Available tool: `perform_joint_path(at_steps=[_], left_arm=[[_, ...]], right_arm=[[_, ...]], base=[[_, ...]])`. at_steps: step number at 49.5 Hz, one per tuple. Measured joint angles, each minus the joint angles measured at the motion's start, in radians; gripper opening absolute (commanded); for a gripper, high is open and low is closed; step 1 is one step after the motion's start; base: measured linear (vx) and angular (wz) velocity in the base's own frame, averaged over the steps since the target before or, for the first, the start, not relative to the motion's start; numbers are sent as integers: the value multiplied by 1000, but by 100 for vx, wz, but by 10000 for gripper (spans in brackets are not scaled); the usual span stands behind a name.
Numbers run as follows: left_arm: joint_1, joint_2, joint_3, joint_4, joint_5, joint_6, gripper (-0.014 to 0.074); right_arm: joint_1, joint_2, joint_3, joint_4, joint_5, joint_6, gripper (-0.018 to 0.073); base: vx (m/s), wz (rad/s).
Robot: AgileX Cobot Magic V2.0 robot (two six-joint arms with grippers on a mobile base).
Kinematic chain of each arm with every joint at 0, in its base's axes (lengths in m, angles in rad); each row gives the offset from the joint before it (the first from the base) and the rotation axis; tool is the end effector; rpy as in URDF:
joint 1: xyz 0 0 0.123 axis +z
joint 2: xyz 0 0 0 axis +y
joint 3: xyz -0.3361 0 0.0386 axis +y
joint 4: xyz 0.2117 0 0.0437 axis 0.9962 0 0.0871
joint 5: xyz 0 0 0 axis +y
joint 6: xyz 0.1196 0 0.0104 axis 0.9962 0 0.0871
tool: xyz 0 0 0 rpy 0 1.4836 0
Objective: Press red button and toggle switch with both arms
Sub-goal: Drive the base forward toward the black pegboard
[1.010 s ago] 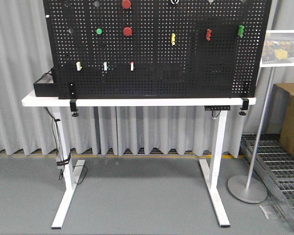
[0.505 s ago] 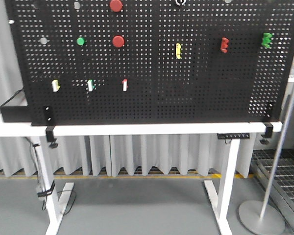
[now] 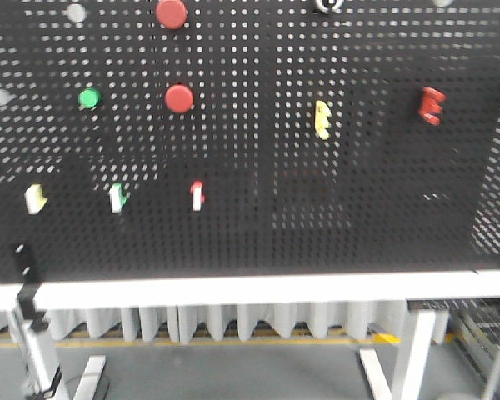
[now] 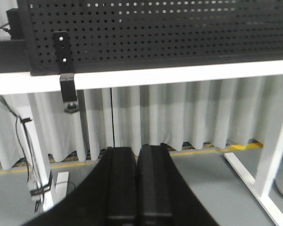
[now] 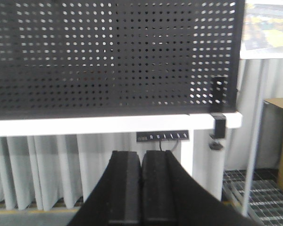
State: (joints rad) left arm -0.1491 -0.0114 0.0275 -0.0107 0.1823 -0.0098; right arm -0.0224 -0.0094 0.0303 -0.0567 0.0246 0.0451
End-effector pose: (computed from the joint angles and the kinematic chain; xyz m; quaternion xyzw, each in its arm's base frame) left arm -0.0048 0.0005 0.1847 0.0486 0.7437 -0.0571 0.6643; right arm -0.0039 -0.0001 0.2027 0.0042 0.6922 -0.0127 0.7216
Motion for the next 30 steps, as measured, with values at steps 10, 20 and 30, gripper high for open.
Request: perform_joint_path(at_steps=[10,20,30], left_arm=[[0,0,0,0,0,0,2],[0,0,0,0,0,0,2],[0,0,0,0,0,0,2]], right_arm=[[0,0,0,0,0,0,-3],[0,0,0,0,0,0,-3],[0,0,0,0,0,0,-3]], base=[[45,3],[39,2],[26,0]])
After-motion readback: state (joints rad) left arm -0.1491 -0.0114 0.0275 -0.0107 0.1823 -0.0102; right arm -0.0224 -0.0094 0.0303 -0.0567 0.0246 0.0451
